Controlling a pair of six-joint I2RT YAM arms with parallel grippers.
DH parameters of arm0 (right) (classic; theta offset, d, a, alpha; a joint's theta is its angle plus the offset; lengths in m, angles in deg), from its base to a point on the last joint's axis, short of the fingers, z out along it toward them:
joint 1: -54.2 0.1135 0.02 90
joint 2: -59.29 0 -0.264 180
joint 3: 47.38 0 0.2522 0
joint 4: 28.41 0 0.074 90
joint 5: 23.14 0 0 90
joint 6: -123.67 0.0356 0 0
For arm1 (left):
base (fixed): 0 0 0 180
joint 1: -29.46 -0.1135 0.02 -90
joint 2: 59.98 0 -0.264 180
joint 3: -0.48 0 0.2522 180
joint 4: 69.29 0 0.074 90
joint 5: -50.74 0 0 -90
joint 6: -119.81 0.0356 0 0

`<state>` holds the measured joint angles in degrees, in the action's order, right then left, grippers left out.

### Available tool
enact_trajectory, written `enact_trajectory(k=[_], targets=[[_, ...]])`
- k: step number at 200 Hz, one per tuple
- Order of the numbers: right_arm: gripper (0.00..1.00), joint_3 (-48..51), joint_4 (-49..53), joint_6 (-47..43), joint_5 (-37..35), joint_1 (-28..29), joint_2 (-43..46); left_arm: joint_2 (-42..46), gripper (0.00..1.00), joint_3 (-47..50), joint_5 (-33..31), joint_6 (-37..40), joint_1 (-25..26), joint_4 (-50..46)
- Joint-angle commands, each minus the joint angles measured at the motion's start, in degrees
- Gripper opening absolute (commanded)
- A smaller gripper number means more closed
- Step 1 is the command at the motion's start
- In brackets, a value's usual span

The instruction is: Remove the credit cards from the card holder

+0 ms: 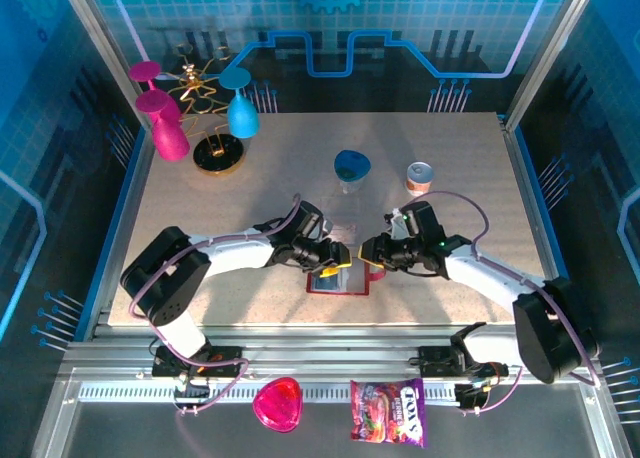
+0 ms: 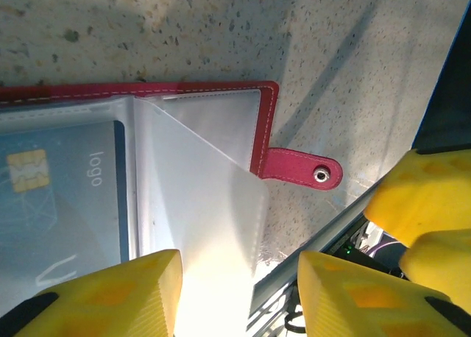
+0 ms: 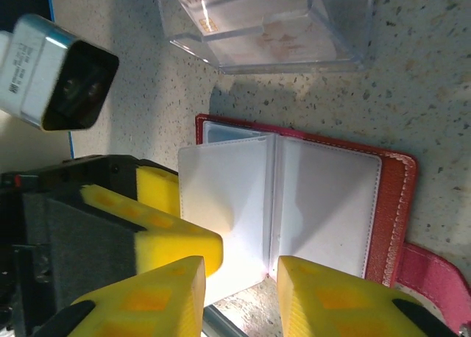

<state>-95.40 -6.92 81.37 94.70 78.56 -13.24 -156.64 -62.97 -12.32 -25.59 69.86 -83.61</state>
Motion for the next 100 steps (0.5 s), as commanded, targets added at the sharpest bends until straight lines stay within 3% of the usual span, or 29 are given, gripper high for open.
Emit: enact_trajectory(k=[1,100], targets=[[0.32,1.2,2.0,-0.9,-0.3,-1.2,1.8,-1.5,0.47,-2.3,2.0,-0.3,0.9,0.7],[0.32,3.2,4.2,-1.1,-1.2,-4.2,7.0,-6.4,0.51,-6.0,2.6,-0.9,2.8,1.5]])
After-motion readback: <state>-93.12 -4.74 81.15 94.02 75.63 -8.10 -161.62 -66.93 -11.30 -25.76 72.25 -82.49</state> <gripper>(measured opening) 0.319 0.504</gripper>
